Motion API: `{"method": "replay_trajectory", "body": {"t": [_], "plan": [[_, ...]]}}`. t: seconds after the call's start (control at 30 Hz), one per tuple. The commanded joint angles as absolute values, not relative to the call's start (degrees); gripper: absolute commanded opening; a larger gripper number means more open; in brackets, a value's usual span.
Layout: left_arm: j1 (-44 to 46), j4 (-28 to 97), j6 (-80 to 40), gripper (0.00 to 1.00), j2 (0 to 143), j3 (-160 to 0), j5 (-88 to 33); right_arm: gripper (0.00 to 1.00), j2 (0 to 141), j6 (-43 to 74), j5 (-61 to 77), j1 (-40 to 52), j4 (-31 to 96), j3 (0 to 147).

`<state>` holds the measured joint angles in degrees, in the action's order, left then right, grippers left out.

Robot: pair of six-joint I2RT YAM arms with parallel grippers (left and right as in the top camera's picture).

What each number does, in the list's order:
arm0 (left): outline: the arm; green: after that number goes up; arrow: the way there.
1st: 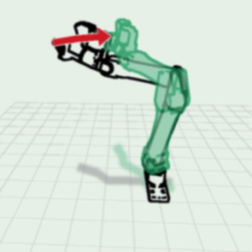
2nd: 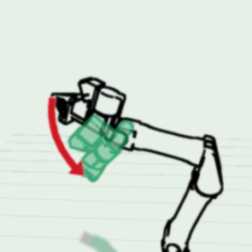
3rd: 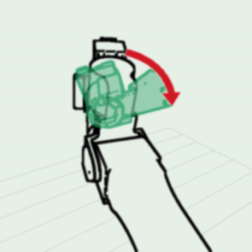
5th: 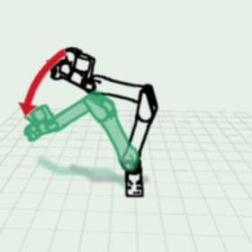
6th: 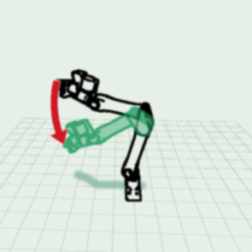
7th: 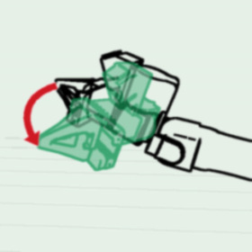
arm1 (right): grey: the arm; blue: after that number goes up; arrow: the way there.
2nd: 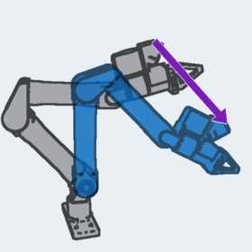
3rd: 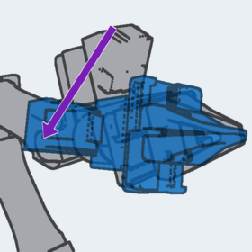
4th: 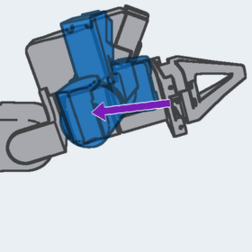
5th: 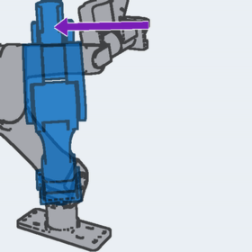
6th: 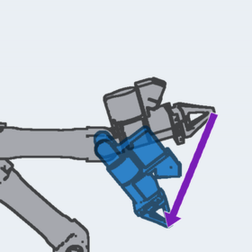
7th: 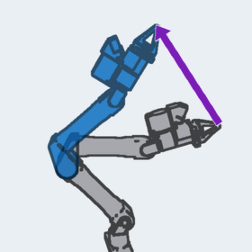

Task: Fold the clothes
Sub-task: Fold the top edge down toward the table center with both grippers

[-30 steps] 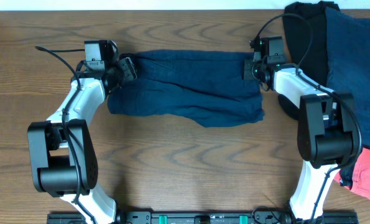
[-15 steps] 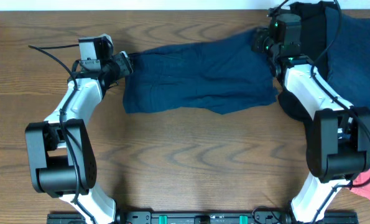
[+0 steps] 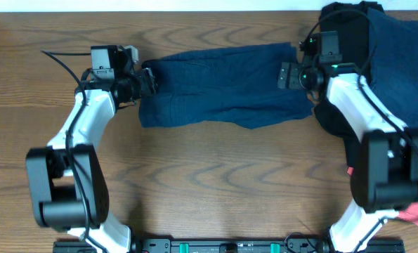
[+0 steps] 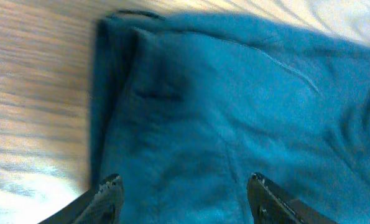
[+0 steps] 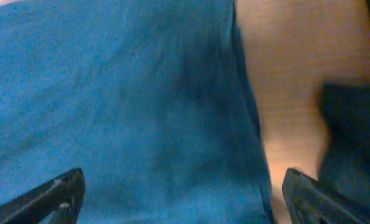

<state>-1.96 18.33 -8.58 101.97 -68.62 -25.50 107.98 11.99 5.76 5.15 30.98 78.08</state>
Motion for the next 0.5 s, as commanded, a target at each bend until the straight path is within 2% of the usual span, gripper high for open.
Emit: {"method": "replay_trajectory", "body": {"t": [0.0, 0.13, 0.23, 0.47], "plan": [[0.89, 20.25, -0.67, 0.66, 97.76, -69.58, -27.83, 0.99, 101.69, 10.04, 8.56, 5.43, 36.99, 78.63], [4.75, 20.45, 1.58, 0.65, 98.06, -69.56, -24.4, 0.87, 101.45, 8.64, 9.5, 6.94, 44.31, 78.35], [7.31, 18.87, 1.93, 0.64, 99.83, -69.56, -19.79, 0.81, 102.67, 8.01, 9.5, 8.51, 44.51, 76.47], [8.95, 10.41, 1.89, 0.64, 107.11, -69.56, -18.33, 0.79, 108.12, 7.51, 9.47, 13.37, 40.84, 74.11]]}}
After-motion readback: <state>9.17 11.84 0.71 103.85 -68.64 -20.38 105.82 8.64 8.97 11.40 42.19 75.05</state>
